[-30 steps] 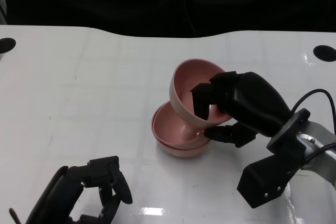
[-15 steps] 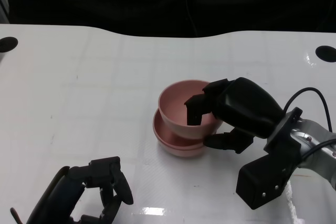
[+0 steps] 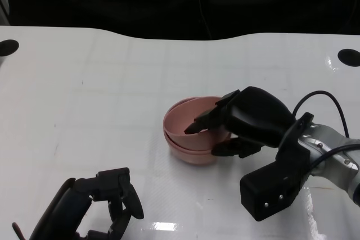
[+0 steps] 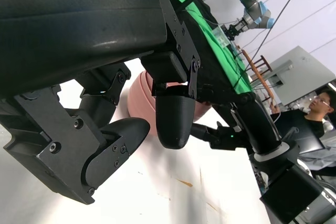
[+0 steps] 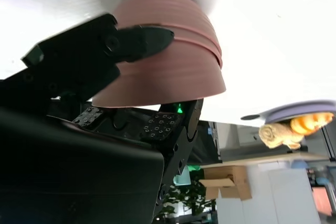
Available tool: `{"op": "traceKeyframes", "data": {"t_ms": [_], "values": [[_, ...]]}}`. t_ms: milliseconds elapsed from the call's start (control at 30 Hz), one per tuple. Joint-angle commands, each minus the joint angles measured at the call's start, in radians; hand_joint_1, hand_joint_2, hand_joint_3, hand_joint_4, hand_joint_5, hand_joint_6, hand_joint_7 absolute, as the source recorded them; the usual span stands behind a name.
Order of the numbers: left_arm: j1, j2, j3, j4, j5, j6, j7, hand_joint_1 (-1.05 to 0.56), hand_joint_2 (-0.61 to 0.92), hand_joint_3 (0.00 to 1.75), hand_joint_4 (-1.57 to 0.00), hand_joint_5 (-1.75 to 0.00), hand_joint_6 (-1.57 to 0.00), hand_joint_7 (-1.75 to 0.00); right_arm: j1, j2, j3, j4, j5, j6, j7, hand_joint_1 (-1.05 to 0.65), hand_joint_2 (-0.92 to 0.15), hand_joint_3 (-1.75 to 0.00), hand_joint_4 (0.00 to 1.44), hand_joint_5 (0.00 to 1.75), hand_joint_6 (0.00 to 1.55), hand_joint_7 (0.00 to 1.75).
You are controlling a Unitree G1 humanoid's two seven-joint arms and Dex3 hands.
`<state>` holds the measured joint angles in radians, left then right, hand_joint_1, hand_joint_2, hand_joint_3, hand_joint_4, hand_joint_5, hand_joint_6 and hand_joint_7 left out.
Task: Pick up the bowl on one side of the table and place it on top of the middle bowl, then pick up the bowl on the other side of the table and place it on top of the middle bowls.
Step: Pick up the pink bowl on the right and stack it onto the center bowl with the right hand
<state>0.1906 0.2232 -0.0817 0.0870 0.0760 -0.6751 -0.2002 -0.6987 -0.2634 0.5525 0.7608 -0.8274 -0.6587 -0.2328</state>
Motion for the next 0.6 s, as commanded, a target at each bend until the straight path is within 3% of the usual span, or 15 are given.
{"op": "traceKeyframes", "data": {"t_ms": [33, 333, 600], "values": [[0.004, 0.011, 0.002, 0.001, -0.003, -0.004, -0.009, -0.07, 0.36, 1.43, -0.84, -1.73, -0.79, -1.46, -0.005, -0.023, 0.004, -0.027, -0.002, 0.019, 0.023, -0.57, -0.92, -0.17, 0.66, 0.12, 0.7, 0.0], [0.002, 0.008, 0.001, 0.004, -0.008, -0.008, -0.01, -0.06, 0.37, 1.42, -0.83, -1.74, -0.79, -1.46, 0.046, -0.047, -0.004, -0.096, -0.006, 0.033, 0.004, -0.67, -0.92, -0.27, 0.54, 0.07, 0.55, 0.0], [0.002, 0.009, 0.001, -0.003, 0.003, -0.003, -0.006, -0.05, 0.37, 1.42, -0.83, -1.74, -0.79, -1.46, 0.16, -0.095, -0.025, -0.234, 0.008, 0.087, 0.052, -0.7, -0.92, -0.3, 0.3, 0.0, 0.31, 0.0]]}}
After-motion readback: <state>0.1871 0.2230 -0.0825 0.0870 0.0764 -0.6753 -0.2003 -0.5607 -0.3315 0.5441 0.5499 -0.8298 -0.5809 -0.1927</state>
